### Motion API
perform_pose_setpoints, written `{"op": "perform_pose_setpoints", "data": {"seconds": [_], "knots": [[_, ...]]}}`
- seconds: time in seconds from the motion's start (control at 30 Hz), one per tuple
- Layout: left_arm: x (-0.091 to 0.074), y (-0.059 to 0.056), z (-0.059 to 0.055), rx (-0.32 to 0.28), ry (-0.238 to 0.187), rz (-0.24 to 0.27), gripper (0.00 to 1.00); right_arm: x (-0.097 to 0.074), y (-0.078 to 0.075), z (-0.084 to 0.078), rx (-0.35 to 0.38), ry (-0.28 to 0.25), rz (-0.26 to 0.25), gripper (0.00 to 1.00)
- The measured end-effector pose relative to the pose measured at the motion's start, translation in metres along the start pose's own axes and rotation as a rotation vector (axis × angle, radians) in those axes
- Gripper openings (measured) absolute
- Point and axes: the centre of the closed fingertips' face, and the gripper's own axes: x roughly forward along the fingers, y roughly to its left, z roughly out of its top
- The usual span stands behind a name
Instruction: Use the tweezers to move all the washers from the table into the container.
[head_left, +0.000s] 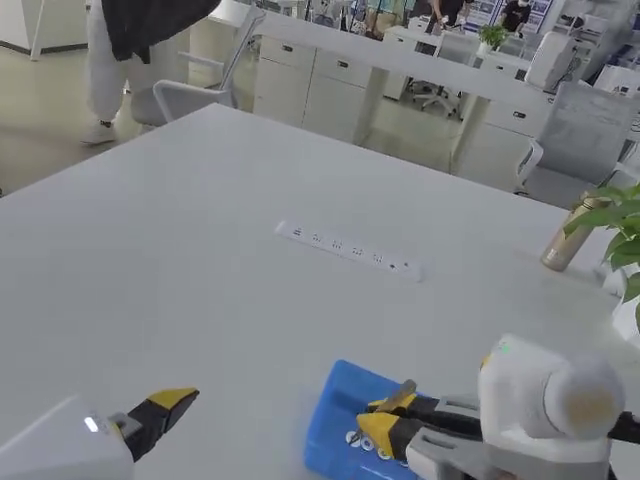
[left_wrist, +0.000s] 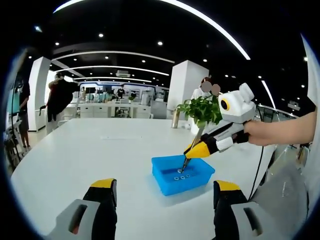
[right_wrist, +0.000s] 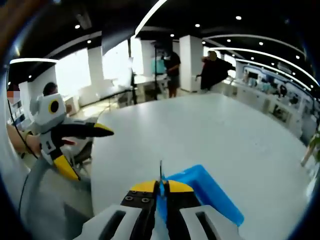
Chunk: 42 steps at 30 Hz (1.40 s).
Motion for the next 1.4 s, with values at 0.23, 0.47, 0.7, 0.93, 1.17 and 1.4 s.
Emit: {"op": "perform_pose_setpoints", "data": {"seconds": [0.23, 0.47, 0.7, 0.93, 1.17, 1.4], "knots": [[0.000, 0.001, 0.001, -0.009, -0.007, 0.000, 0.78, 0.025, -0.021, -0.015, 0.070, 0.060, -0.039, 0.03], [-0.002, 0.004, 0.002, -0.020, -0.017, 0.014, 0.77, 0.043, -0.029, -0.028, 0.117, 0.095, -0.030, 0.03], [0.002, -0.010, 0.002, -0.014, -0.004, -0.049, 0.71, 0.047, -0.021, -0.037, 0.077, 0.147, -0.026, 0.03], [-0.001, -0.005, 0.002, -0.068, 0.000, -0.048, 0.66, 0.045, -0.026, -0.036, 0.071, 0.144, -0.017, 0.03], [-0.006, -0.011, 0.012, -0.083, 0.007, -0.108, 0.63, 0.025, -0.023, -0.017, 0.080, 0.052, 0.006, 0.03], [-0.010, -0.022, 0.027, 0.003, 0.055, -0.235, 0.53, -0.021, -0.005, -0.002, 0.031, -0.028, 0.047, 0.03]]}}
